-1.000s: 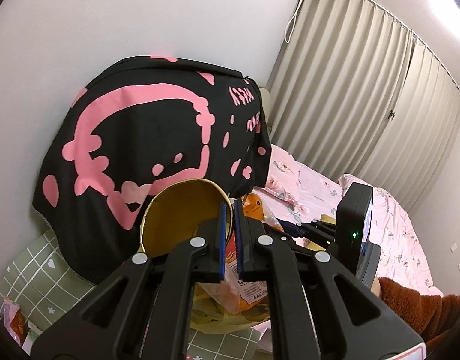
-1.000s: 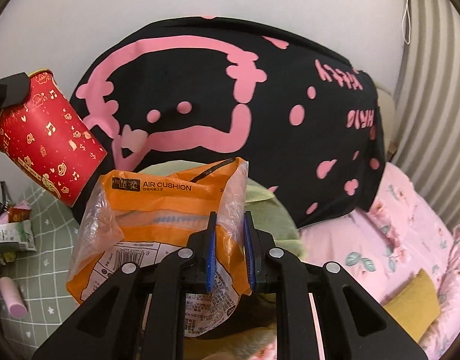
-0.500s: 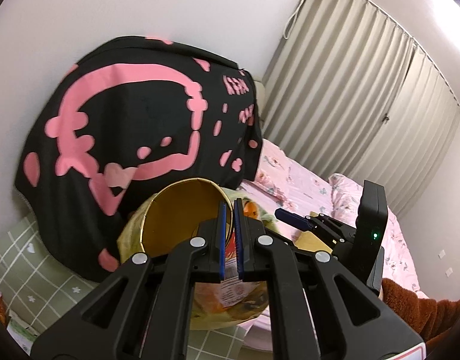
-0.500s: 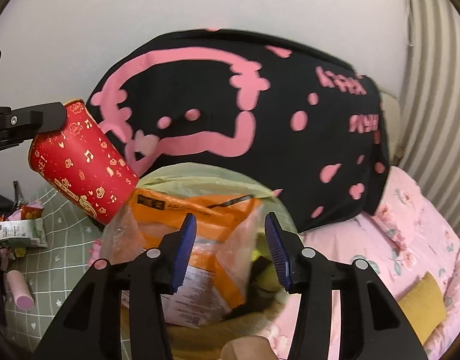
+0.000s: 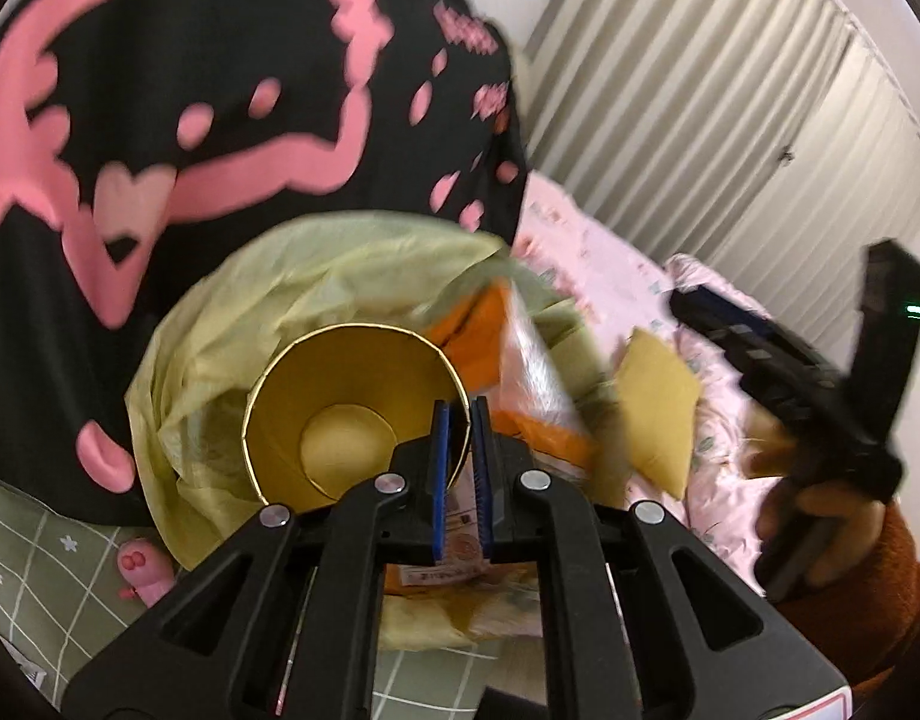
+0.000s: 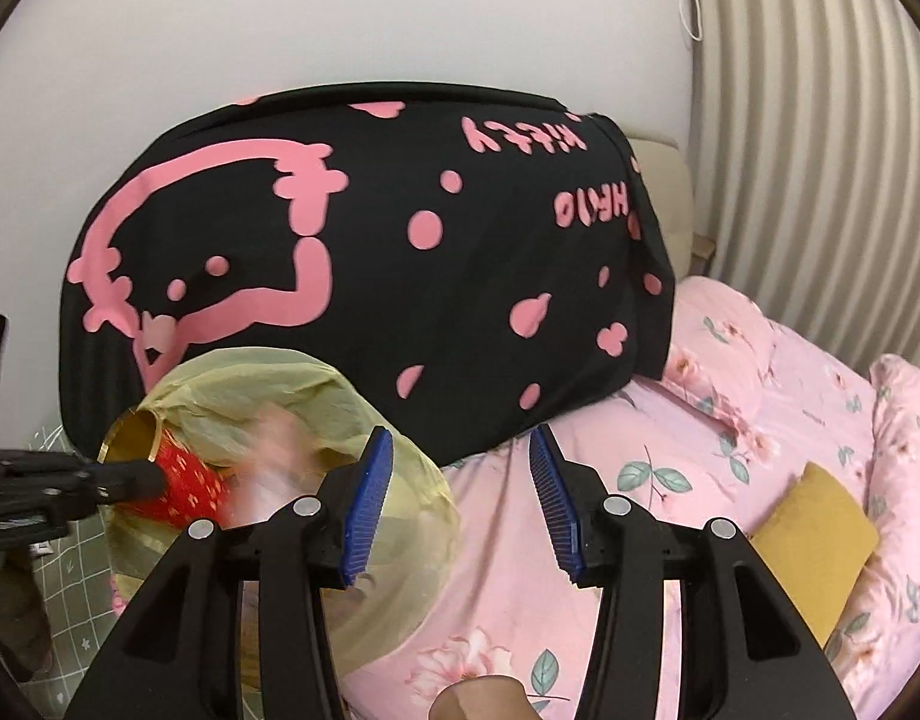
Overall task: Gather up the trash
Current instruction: 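Open both tools to drop the tin cup and orange bag into the bag, then move both open tools back toward the remaining trash on the table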
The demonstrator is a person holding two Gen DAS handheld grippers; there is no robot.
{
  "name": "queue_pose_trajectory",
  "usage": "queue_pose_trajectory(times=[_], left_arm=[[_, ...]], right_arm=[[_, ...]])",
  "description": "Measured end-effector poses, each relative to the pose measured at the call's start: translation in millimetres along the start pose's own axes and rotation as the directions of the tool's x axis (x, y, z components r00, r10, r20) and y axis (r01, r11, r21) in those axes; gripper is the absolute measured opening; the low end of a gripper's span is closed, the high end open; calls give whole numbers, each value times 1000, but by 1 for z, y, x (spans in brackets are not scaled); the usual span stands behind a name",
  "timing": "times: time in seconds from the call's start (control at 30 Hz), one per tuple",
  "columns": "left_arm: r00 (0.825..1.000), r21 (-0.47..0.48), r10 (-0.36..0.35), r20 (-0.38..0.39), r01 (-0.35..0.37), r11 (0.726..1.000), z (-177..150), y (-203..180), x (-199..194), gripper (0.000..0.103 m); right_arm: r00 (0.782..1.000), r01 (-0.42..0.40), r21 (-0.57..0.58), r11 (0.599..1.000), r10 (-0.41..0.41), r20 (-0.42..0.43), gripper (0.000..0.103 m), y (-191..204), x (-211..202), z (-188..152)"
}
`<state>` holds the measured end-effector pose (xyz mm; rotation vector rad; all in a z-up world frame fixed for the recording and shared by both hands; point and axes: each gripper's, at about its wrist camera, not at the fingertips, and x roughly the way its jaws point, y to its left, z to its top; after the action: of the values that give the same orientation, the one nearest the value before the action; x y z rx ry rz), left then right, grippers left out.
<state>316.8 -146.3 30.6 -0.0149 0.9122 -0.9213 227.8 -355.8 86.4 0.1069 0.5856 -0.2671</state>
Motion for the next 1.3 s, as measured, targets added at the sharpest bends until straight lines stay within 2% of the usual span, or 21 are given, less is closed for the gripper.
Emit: queue_pose_trajectory(times=[0.1, 0.23, 0.3, 0.33, 0.37, 0.4, 0.6, 0.77, 0.87, 0.97, 1.07, 1.17, 1.3], left_arm=[[999, -17, 21, -27, -22, 1000, 0, 11, 18, 6], [999, -35, 14, -38, -15, 999, 1, 15, 25, 7], [999, -36, 9, -34, -10, 999, 1, 14, 23, 15], [999, -31, 12, -32, -13, 999, 1, 13, 20, 27], [1000, -26, 14, -26, -15, 1000, 0, 12, 16, 35], [1000, -22, 16, -21, -16, 1000, -1, 11, 12, 36], [995, -13, 88, 47, -88, 996, -7, 9, -29, 40], [977, -34, 180, 114, -178, 983, -16, 19, -70, 44], [953, -60, 262, 152, -255, 965, -26, 30, -92, 44], [921, -123, 345, 182, -327, 937, -44, 47, -117, 45], [867, -202, 456, 200, -418, 885, -69, 70, -148, 45], [817, -293, 543, 195, -480, 827, -94, 95, -177, 45], [741, -408, 647, 181, -542, 735, -131, 122, -219, 45]], right_arm=[[1000, 5, 2, 1000, -5, -13, 45, -4, 5, -2], [1000, -1, -1, 1000, 1, -21, 45, -5, 11, -2], [1000, -6, 0, 1000, 6, -18, 45, -4, 12, 0], [1000, -11, 0, 1000, 11, -14, 45, -3, 11, 0], [1000, -17, 0, 1000, 17, -11, 45, -1, 11, 2], [1000, -24, -2, 1000, 24, -6, 45, 2, 11, 4], [996, -79, -49, 996, 80, 29, 45, 32, 5, 13], [988, -140, -109, 984, 146, 49, 45, 69, 1, 16], [981, -182, -127, 975, 189, 47, 45, 89, -2, 14], [967, -245, -149, 958, 253, 40, 45, 115, -3, 9], [948, -309, -170, 936, 316, 16, 52, 140, 1, 2], [925, -377, -194, 906, 380, -18, 52, 164, 2, -7], [879, -476, -273, 836, 466, -105, 52, 209, -1, -24]])
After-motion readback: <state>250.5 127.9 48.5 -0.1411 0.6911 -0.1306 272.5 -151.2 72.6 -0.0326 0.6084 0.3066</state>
